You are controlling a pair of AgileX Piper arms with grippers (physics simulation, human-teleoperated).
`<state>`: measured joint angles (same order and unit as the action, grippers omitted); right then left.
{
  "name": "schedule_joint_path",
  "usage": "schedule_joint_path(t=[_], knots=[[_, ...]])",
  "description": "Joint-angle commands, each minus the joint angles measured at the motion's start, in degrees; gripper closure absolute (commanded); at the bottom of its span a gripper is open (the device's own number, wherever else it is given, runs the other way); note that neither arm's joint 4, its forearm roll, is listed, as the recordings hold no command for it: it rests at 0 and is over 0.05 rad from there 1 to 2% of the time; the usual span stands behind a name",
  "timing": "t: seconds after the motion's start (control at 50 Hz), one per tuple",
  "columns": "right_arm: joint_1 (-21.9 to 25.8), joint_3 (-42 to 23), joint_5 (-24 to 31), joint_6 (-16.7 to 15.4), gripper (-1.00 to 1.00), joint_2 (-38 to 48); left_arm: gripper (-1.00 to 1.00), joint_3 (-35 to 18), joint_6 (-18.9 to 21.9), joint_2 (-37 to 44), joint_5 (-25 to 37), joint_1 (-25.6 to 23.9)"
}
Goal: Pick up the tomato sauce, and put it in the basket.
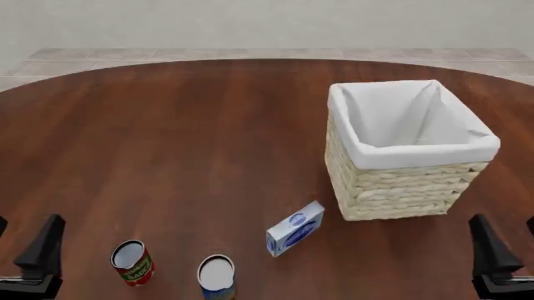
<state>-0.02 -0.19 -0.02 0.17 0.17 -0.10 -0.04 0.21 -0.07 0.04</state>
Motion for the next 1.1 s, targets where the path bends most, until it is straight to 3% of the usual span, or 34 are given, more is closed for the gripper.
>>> schedule_joint_path(t=[0.02, 0.4, 0.64, 0.8, 0.84, 0.88, 0.94, 1.02, 1.04, 1.1], knots=[[0.28, -0.1, -0.19, -0.28, -1.0, 0.4, -1.0, -0.21, -0.14, 0.84, -0.45, -0.16], [0.73, -0.03, 0.11, -0.66, -1.0, -0.07, -1.0, -1.76, 0.34, 3.21, -0.99, -0.82], [1.11, 0.03, 0.13, -0.73, -1.0, -0.11, -1.0, -10.13, 2.3, 8.76, 3.33, -3.94], [1.29, -0.01, 0.13, -0.7, -1.0, -0.11, -1.0, -14.96, 1.54, 14.93, 5.92, -7.22], [1.17, -0.01, 0.16, -0.7, -1.0, -0.1, -1.0, -16.08, 7.24, 15.96, 6.65, -6.59], [1.08, -0.01, 0.16, -0.73, -1.0, -0.09, -1.0, -18.5, 4.82, 16.47, 8.82, -7.69], [1.09, -0.02, 0.2, -0.74, -1.0, -0.1, -1.0, -19.75, 6.1, 18.32, 9.99, -8.74], [1.35, -0.02, 0.32, -0.75, -1.0, -0.09, -1.0, -21.69, 5.15, 20.13, 12.51, -10.02], [1.43, -0.05, 0.35, -0.72, -1.0, -0.08, -1.0, -22.62, 3.93, 21.72, 13.41, -8.44], [1.53, -0.06, 0.43, -0.72, -1.0, -0.05, -1.0, -23.29, 6.06, 22.85, 14.66, -8.92]])
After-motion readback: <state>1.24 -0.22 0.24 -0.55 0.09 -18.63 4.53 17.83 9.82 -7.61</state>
